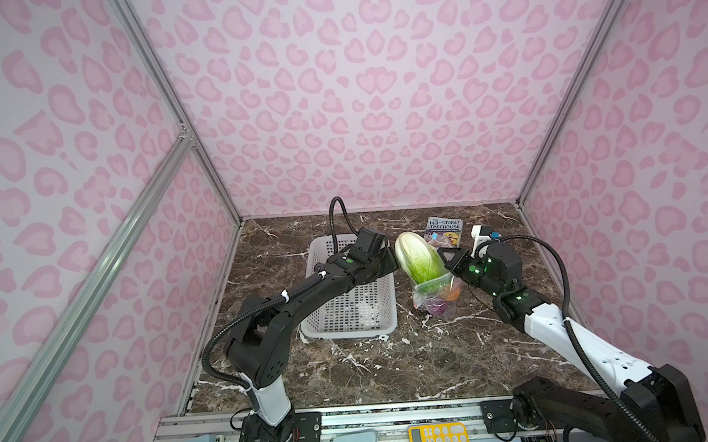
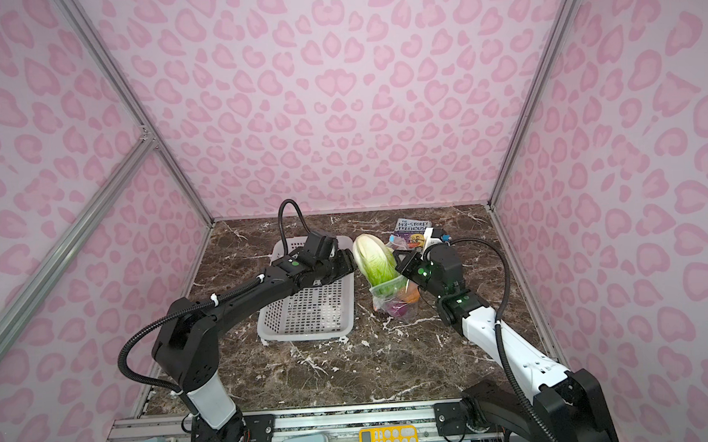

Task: Place the food in the zip-top bag and seal the zipper
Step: 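Withdraw the left gripper from the lettuce toward the basket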

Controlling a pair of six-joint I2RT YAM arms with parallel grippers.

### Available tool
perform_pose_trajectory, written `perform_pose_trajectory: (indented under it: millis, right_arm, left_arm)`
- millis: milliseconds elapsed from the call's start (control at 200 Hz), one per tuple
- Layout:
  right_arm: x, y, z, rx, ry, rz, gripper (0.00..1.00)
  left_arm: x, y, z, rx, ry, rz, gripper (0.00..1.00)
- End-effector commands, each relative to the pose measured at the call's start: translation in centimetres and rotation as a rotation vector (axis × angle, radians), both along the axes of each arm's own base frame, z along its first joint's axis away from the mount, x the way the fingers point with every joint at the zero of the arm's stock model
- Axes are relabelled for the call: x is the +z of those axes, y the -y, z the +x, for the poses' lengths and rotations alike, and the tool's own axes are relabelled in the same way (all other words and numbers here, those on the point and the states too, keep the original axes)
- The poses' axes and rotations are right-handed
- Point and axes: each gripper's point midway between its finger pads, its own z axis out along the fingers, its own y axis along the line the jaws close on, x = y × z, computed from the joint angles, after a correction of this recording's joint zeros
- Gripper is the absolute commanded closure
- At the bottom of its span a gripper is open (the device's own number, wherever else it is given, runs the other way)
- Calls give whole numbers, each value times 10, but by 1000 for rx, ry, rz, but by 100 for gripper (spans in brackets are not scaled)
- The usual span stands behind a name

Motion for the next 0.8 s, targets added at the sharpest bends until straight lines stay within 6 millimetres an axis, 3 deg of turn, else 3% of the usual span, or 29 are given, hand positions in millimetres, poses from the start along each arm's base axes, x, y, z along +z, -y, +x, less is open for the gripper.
perform_pose_trajectory:
  millis: [0, 115, 255, 435, 795]
  right_arm:
    - [6, -2, 2, 14, 34, 1, 100]
    - [-1, 3, 3, 0, 24, -4, 100]
    - [-7, 11, 6, -11, 11, -13, 100]
    - [-21, 24, 5, -20, -17, -24, 100]
    - [-60, 56, -4, -73, -46, -1, 100]
  left_arm:
    - [24, 18, 10, -35, 50, -81, 33]
    - [42, 31, 3, -89, 88, -121, 33]
    - [54, 56, -19, -177, 108, -161, 33]
    - [48, 81, -33, -238, 84, -183, 33]
    - [43, 119, -35, -312, 55, -209, 33]
